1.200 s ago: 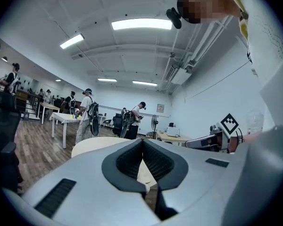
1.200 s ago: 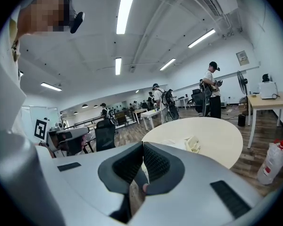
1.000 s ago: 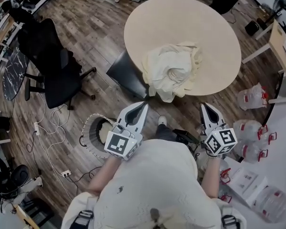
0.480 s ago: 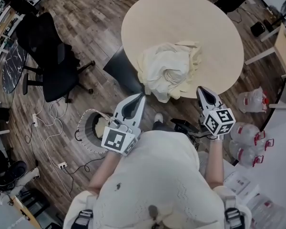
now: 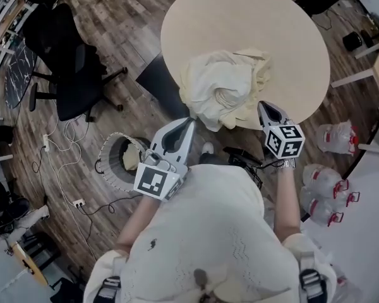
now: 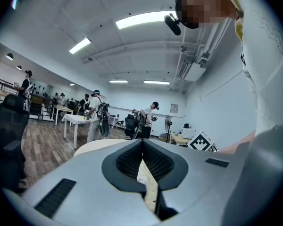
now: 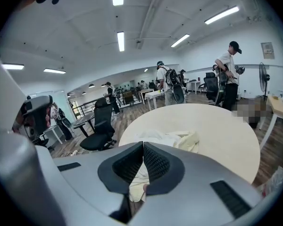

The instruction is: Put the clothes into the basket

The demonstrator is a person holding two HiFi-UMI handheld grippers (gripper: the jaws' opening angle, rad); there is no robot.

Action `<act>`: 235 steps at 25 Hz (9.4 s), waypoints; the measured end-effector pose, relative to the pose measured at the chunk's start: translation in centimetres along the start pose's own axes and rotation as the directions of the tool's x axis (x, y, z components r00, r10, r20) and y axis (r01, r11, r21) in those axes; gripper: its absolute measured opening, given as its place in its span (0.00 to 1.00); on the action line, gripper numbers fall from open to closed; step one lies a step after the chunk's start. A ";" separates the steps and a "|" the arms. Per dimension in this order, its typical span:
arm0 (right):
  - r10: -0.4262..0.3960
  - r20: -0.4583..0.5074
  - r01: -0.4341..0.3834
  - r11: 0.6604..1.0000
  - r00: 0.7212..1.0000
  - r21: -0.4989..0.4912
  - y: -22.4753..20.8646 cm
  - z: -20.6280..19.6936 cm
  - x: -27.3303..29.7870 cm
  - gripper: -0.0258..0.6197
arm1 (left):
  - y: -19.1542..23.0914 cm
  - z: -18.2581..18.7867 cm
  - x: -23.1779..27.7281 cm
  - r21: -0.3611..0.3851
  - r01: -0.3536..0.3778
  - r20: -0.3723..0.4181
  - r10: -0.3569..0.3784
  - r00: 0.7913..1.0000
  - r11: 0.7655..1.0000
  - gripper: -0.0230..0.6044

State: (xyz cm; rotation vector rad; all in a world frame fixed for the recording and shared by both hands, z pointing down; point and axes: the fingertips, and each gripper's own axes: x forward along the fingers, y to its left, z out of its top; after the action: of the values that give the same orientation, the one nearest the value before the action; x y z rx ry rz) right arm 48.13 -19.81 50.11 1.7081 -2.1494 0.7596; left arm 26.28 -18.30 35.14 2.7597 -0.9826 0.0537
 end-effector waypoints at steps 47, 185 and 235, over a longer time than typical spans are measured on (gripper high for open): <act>-0.022 -0.416 0.135 0.960 0.909 0.244 -9.0 -13.4 20.1 0.50 | 5.2 -3.5 1.0 0.001 -0.240 -0.069 0.240 0.968 0.971 0.07; 0.184 0.574 0.049 0.929 0.798 -0.366 43.3 18.1 -8.5 0.15 | 15.5 -2.9 -40.9 -0.093 -0.357 0.085 0.365 0.927 0.929 0.07; 0.730 0.318 -0.412 0.629 0.605 -0.659 78.6 10.7 -7.5 0.15 | 17.5 -6.1 -69.4 -0.176 -0.758 0.123 0.778 0.616 0.628 0.07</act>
State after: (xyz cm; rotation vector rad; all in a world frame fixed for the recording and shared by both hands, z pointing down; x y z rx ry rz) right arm -24.58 -7.50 20.05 0.9380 -3.0253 -0.3250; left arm -38.46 12.82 37.07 2.0439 -2.0952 -0.1308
